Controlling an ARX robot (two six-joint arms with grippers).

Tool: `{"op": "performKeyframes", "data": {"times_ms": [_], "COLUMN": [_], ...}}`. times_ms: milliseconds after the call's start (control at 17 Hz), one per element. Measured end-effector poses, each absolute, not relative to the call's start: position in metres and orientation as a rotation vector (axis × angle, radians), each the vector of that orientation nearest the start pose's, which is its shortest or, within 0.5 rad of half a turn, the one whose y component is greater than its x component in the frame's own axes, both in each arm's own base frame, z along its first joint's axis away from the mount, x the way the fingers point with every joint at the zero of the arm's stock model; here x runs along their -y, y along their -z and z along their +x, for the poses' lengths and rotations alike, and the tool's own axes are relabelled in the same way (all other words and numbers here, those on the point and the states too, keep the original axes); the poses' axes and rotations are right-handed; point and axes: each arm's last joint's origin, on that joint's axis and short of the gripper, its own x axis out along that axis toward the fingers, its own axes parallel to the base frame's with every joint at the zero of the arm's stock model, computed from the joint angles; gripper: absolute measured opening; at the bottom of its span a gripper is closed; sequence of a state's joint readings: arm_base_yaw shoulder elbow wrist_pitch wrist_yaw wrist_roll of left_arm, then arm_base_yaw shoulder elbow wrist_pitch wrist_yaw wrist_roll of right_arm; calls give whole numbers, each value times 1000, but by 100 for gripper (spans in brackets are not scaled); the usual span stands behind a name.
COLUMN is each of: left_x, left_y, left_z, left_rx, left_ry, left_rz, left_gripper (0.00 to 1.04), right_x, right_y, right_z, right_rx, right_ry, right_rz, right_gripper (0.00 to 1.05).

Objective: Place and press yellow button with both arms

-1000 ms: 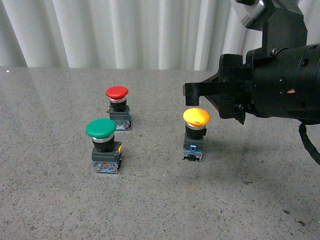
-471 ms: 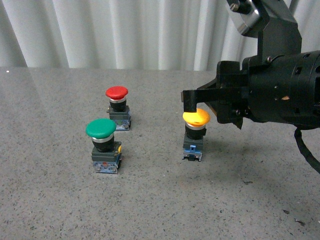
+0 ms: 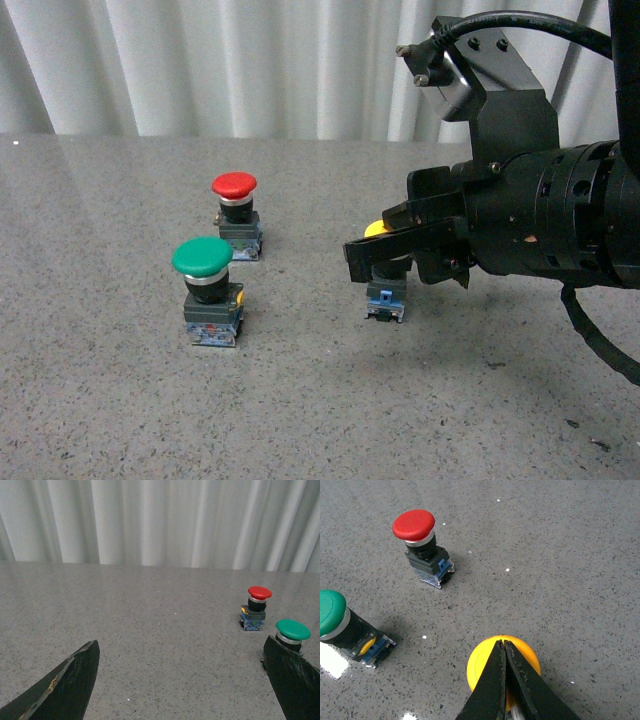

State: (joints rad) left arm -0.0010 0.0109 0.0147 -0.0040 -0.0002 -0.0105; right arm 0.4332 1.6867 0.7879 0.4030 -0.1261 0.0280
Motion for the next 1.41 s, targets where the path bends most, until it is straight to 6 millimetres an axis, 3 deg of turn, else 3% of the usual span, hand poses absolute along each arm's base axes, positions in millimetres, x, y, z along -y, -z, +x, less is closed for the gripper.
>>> {"op": "performKeyframes", "data": {"times_ms": [294,412,588,706,1000,1118,1294,1412], "left_x": [0,0,0,0,0,0,0,0], "left_y": [-167,-167,-167,-167,-167,-167,-167,-167], "left_z": [97,97,97,97,97,97,97,97], "left_rx": [0,-1,-1,0,0,0,0,0], "left_ry": [0,1,0,1,1,1,1,1], "left_rz": [-10,-10,-10,-10,-10,-10,-10,-10], "left_gripper": [98,98,98,98,98,98,98,98], "right_x": [-146,-142,-124,-94,6,34,56,28], "right_y": [-166,-178,-246,-264,-265,-262,-229,-201], "right_z": [303,299,284,266,178,149,103,97], "right_rx": [-487,-404,-150,-105,-15,1,-18,-2], "right_ry": [-542,-576,-606,-567,-396,-140,-6,-3], "right_rz": [-73,10,204,315,471,387,146,22], "right_gripper": [2,2,2,2,2,2,2,2]}}
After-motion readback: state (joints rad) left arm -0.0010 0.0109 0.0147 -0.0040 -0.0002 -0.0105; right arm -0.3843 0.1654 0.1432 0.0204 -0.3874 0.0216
